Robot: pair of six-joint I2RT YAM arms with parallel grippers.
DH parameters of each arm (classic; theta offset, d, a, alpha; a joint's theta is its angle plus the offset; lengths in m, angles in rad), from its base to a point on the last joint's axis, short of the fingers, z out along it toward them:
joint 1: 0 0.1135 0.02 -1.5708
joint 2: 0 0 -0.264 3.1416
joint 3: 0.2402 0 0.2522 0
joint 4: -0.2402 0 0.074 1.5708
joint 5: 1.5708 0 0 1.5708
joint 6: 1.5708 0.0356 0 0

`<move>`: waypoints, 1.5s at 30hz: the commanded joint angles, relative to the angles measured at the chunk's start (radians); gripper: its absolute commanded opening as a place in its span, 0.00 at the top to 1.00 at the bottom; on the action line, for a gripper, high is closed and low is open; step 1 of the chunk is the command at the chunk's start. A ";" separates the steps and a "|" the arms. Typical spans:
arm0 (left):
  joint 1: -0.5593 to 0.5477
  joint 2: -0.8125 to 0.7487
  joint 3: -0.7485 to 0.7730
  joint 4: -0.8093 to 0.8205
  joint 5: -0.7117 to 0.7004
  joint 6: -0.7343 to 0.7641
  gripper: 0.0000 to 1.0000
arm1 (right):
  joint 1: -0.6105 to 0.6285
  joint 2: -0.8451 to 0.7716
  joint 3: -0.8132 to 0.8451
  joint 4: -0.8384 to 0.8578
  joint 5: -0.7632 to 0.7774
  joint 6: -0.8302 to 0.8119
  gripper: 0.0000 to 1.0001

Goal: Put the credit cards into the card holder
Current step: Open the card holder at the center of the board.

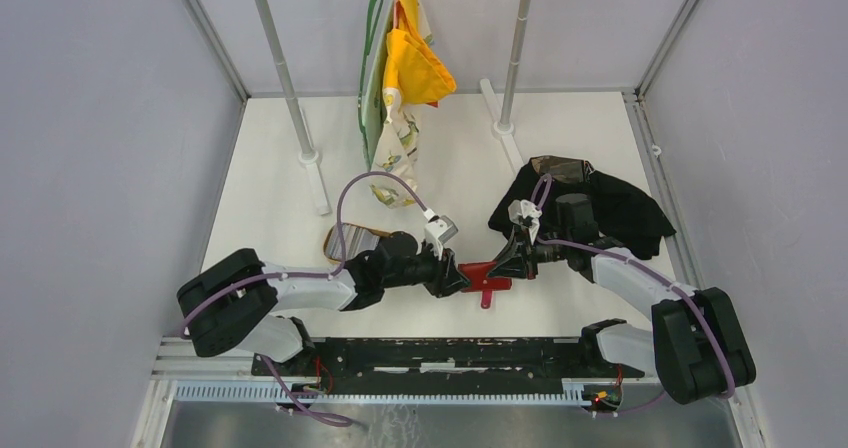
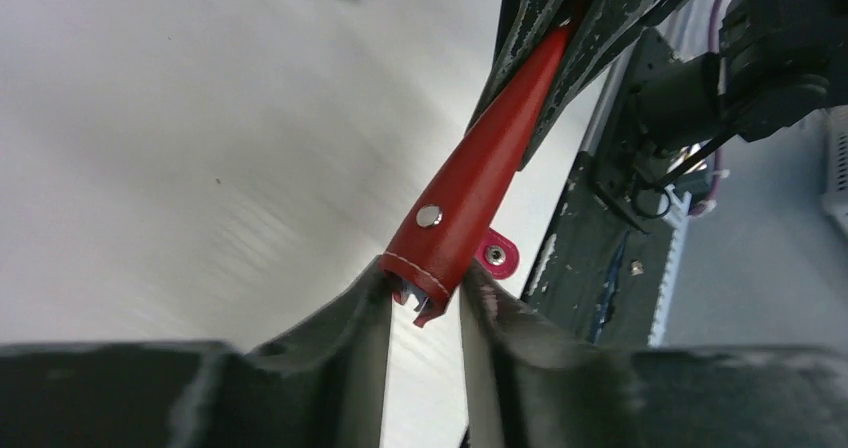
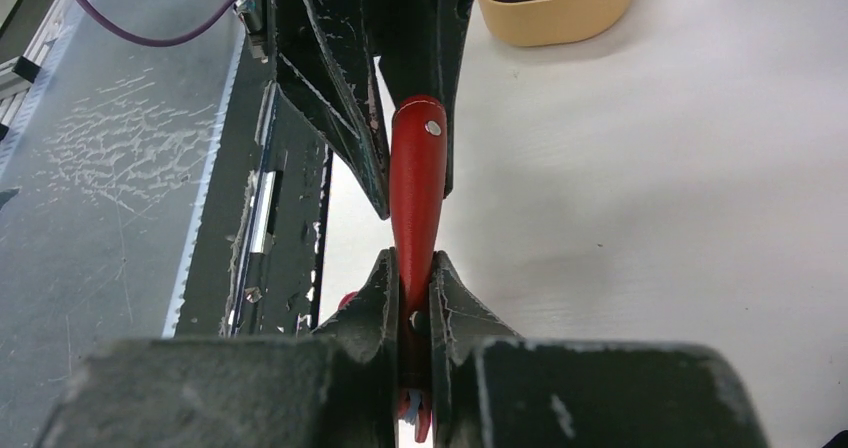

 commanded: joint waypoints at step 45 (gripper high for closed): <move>0.100 0.175 0.049 0.286 0.297 -0.691 0.98 | 0.077 -0.430 -0.082 -0.349 0.418 -1.037 0.22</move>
